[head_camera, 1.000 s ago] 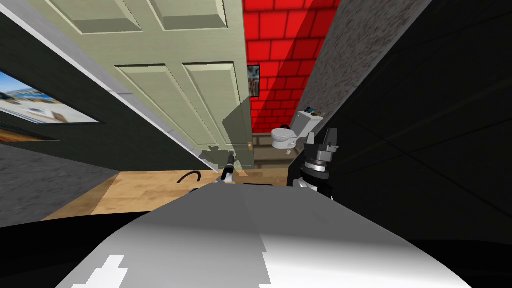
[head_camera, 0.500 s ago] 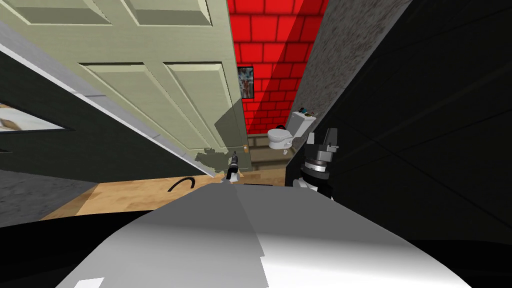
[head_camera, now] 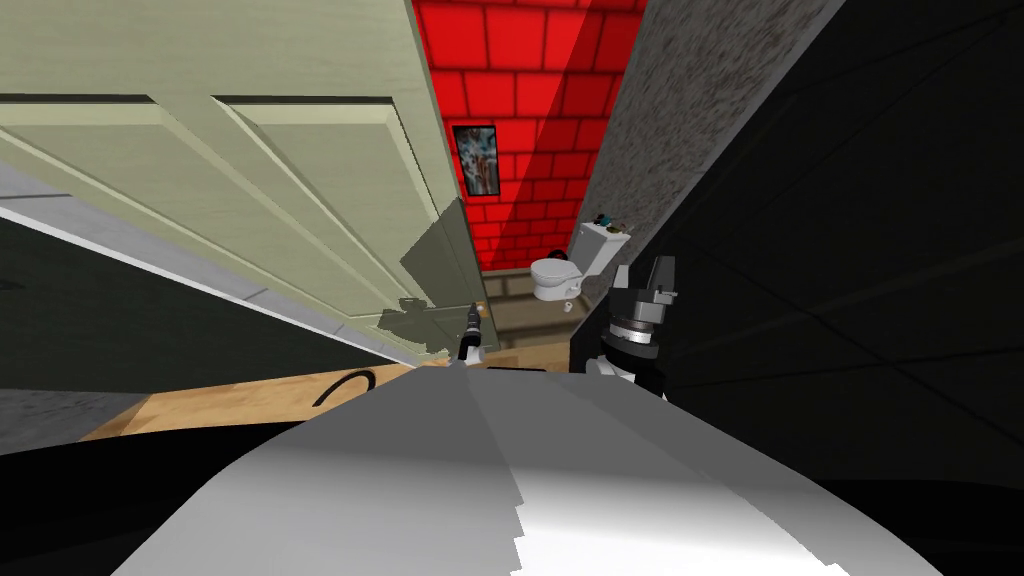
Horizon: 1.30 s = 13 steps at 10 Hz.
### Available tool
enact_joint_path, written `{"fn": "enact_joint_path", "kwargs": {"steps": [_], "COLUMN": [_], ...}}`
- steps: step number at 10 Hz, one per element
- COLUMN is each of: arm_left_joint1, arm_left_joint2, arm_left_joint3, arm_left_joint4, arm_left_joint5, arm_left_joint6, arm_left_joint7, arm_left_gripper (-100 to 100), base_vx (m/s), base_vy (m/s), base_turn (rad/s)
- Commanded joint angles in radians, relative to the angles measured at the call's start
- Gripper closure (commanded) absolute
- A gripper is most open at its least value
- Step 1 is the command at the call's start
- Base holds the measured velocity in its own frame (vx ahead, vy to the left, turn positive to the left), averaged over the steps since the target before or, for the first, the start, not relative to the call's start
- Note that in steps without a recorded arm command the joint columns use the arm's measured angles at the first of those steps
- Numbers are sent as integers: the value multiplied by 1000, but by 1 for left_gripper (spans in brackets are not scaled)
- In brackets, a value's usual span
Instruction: Pull the door open
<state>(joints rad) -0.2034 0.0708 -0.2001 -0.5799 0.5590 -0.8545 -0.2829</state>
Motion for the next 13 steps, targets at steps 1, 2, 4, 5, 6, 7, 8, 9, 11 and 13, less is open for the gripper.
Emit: {"fn": "enact_joint_path", "kwargs": {"steps": [1, 2, 4, 5, 6, 7, 8, 9, 11, 13], "arm_left_joint1": [4, 3, 3, 3, 3, 3, 3, 6, 6, 7], "arm_left_joint2": [-15, -10, -10, -10, -10, -10, -10, -2, 11, 27], "arm_left_joint3": [3, 2, 2, 2, 2, 2, 2, 1, 0, -1], "arm_left_joint4": [-7, -4, -4, -4, -4, -4, -4, 0, 3, 6], "arm_left_joint5": [0, 1, 1, 1, 1, 1, 1, -2, -5, -9], "arm_left_joint6": [2, 1, 1, 1, 1, 1, 1, 5, 8, 12], "arm_left_joint7": [-5, -3, -3, -3, -3, -3, -3, 0, 4, 9], "arm_left_gripper": [-100, -100, 100, 100, 100, 100, 100, 100, 100, 100], "base_vx": [193, 57, -30, -11, 0, 0, 0, -99, -168, -200], "base_vy": [-45, -23, 5, 8, 0, 0, 0, 22, 33, 30], "base_turn": [-70, 35, -18, -5, 0, 0, 0, -32, -44, -41]}}
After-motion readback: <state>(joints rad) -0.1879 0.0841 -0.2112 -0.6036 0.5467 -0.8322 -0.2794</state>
